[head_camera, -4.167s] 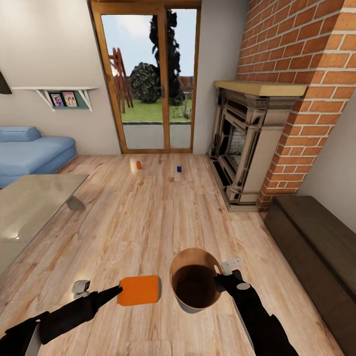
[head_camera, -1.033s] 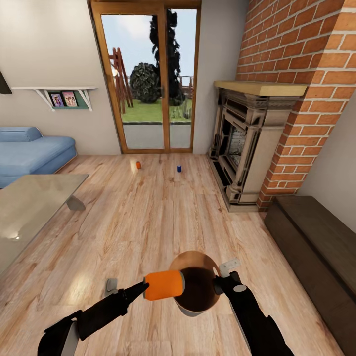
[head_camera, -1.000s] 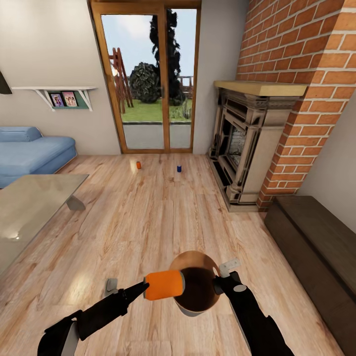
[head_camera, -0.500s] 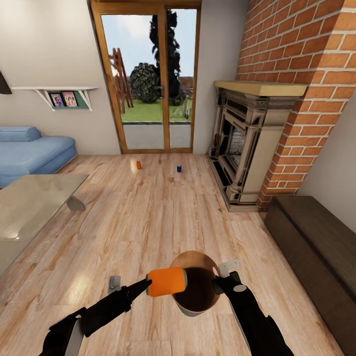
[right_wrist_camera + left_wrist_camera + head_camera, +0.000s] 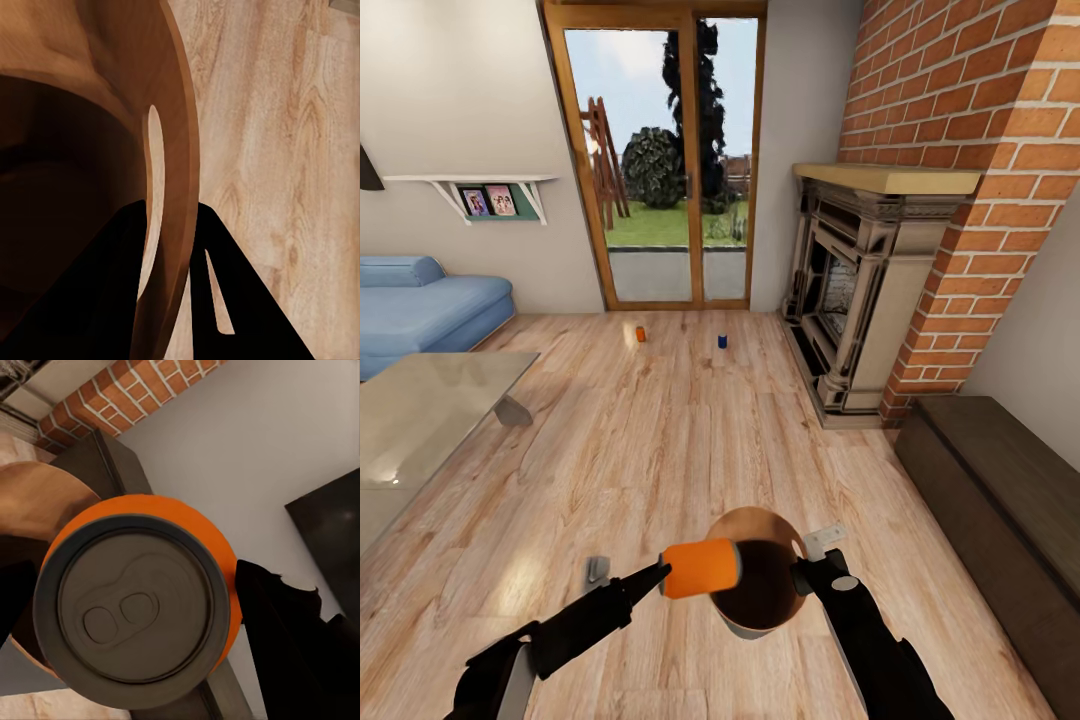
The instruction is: Put the three can of soda from the living room inside the tash can in the kitchen.
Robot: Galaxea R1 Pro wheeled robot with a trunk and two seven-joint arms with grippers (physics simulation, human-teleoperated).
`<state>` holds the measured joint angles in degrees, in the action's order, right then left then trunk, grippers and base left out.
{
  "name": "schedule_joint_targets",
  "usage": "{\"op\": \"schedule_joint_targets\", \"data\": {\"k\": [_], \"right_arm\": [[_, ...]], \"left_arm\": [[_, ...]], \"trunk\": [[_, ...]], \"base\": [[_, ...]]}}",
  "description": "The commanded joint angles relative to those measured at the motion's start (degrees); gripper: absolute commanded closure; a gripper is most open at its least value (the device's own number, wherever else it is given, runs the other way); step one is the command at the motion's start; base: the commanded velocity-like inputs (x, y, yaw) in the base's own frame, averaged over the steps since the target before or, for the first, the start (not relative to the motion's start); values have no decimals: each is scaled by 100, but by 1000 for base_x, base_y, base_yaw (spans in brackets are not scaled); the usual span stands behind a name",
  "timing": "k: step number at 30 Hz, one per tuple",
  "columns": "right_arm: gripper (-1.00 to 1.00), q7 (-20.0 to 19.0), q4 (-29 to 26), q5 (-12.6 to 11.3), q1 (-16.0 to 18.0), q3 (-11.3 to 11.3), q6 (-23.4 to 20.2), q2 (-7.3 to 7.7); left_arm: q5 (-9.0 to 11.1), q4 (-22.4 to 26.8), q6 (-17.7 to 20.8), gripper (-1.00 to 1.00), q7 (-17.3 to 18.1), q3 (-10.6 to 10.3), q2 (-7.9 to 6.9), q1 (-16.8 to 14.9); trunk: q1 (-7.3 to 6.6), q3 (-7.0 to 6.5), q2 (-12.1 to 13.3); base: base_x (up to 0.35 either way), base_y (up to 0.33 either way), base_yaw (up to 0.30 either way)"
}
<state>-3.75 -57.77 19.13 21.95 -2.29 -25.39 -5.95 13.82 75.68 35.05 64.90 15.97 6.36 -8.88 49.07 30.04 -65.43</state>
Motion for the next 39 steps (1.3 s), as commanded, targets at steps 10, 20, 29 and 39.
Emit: {"op": "schedule_joint_targets", "data": {"k": [10,20,29,39], "right_arm": [[100,45,108,211,4,0,7,-76],[100,64,330,404,2,2,136,-223],[100,67,370,512,4,9,216,-283],[100,67,372,521,4,9,219,-289]], "left_arm": [[-3,8,-74,100,-81,-206,31,0],[-2,1,-85,100,-89,-209,36,0],[-2,-1,-86,100,-91,-209,40,0],[-2,-9,-93,-100,-91,-210,56,0]], "trunk": [[0,-1,0],[0,-1,0],[0,-1,0],[0,-1,0]], "base": [[0,0,0],[0,0,0],[0,0,0],[0,0,0]]}}
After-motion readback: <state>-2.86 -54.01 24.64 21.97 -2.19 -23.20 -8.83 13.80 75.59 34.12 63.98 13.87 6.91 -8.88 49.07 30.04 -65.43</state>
